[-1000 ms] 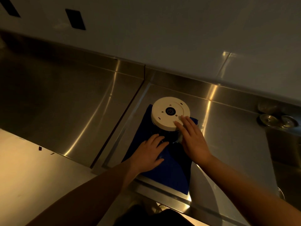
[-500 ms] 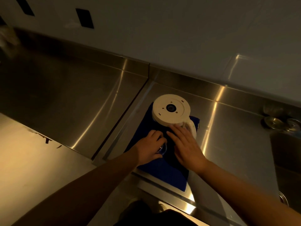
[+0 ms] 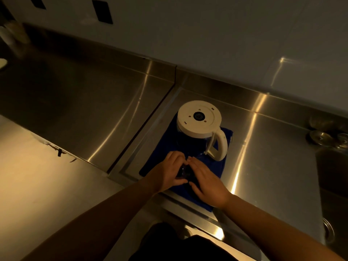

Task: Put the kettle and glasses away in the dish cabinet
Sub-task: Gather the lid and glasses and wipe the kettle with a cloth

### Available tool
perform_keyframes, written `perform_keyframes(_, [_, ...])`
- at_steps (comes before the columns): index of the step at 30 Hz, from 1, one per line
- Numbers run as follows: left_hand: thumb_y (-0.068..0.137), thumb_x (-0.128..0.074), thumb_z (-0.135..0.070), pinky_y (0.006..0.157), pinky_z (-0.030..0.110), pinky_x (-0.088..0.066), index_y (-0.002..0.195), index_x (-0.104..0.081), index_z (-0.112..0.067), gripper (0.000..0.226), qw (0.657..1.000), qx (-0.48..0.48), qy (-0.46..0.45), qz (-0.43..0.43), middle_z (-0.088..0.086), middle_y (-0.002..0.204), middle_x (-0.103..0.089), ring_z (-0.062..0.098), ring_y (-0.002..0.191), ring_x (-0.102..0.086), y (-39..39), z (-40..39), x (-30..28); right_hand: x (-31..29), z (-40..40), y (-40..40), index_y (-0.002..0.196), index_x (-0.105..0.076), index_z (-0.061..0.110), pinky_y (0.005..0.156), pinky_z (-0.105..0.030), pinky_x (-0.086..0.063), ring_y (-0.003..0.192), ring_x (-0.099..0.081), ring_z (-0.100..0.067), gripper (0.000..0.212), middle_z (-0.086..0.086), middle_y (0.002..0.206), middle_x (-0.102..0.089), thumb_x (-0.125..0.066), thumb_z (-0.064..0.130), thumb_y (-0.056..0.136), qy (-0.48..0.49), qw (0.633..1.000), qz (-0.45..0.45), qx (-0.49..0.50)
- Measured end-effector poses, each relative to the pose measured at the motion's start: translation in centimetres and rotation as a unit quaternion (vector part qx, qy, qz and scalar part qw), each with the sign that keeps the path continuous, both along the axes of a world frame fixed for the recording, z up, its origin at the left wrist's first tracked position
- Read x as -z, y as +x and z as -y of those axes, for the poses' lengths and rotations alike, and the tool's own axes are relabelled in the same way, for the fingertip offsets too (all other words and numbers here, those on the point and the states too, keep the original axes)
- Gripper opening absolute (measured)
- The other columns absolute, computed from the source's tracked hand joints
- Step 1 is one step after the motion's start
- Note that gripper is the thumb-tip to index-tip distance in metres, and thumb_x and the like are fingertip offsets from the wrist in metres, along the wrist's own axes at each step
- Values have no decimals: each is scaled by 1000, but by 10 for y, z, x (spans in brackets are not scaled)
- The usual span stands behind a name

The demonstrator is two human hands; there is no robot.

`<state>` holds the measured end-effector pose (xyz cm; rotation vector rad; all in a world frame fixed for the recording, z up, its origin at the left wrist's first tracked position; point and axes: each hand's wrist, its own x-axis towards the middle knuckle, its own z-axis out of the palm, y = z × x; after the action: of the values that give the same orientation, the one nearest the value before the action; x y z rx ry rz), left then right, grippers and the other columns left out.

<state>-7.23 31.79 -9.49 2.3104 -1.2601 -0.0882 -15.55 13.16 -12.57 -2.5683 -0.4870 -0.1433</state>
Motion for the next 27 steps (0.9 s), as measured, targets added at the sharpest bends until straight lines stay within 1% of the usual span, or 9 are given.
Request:
perform_keyframes(4, [66, -85, -23, 86, 37, -52, 109, -59, 4, 57, 998, 32, 38, 29, 19, 110, -60, 32, 103, -59, 5, -10, -6, 1, -8, 6, 148, -17, 9, 116, -35, -20, 143, -18, -21, 69, -11, 154, -22, -56, 26, 93, -11, 1000, 12, -5])
perform_keyframes(8, [58, -89, -23, 83, 38, -55, 111, -63, 4, 65, 991, 57, 69, 97, 18, 105, -65, 31, 96, -64, 14, -15, -5, 4, -18, 8, 145, -27, 2, 115, -35, -22, 142, -21, -22, 69, -13, 152, -25, -62, 24, 90, -6, 999, 31, 14])
perform_keyframes(11, [42, -93, -33, 81, 37, -57, 103, -68, 0, 75, 978, 66, 124, 157, 12, 96, -70, 25, 85, -68, 21, -14, 0, 8, -24, 8, 146, -27, 3, 115, -37, -23, 142, -22, -21, 72, -11, 152, -26, -65, 24, 88, 7, 999, 29, 36])
perform_keyframes(14, [36, -91, -44, 86, 30, -53, 102, -71, -8, 78, 964, 38, 212, 157, 4, 94, -72, 16, 85, -68, 27, -12, 11, 9, -31, 12, 146, -27, 5, 115, -39, -23, 142, -22, -21, 74, -10, 152, -27, -68, 22, 86, -7, 999, 31, 34])
perform_keyframes(16, [62, -82, -40, 102, 27, -39, 124, -58, -5, 75, 953, -1, 257, 159, 8, 117, -65, 16, 107, -61, 29, -12, 21, 9, -36, 16, 145, -28, 4, 116, -40, -20, 142, -23, -22, 76, -11, 152, -27, -69, 21, 84, -25, 999, 30, 25])
perform_keyframes(18, [93, -52, -29, 116, 31, -11, 146, -22, -2, 67, 946, -27, 289, 143, 14, 148, -34, 23, 136, -33, 32, -15, 37, 9, -40, 20, 146, -27, 3, 117, -40, -18, 142, -23, -23, 78, -12, 152, -26, -70, 22, 84, -47, 998, 25, 20])
perform_keyframes(19, [97, -45, -25, 116, 32, -3, 148, -10, -2, 66, 946, -34, 298, 123, 14, 153, -23, 24, 140, -23, 32, -15, 40, 9, -41, 22, 146, -27, 3, 117, -40, -18, 142, -22, -23, 78, -12, 153, -25, -69, 23, 84, -56, 998, 21, 17])
perform_keyframes(22, [94, -53, -25, 116, 30, 2, 149, -4, -3, 77, 952, -44, 289, 93, 13, 156, -15, 23, 143, -16, 31, -21, 43, 10, -45, 26, 146, -27, 4, 117, -42, -18, 142, -22, -24, 79, -12, 153, -27, -70, 23, 83, -75, 997, 9, 8])
perform_keyframes(27, [93, -54, -25, 117, 29, -1, 149, -5, -4, 77, 968, -34, 232, 87, 12, 155, -19, 23, 142, -20, 30, -30, 39, 6, -43, 32, 148, -24, 10, 117, -41, -18, 142, -22, -22, 84, -10, 153, -27, -72, 26, 80, -81, 997, -8, 6])
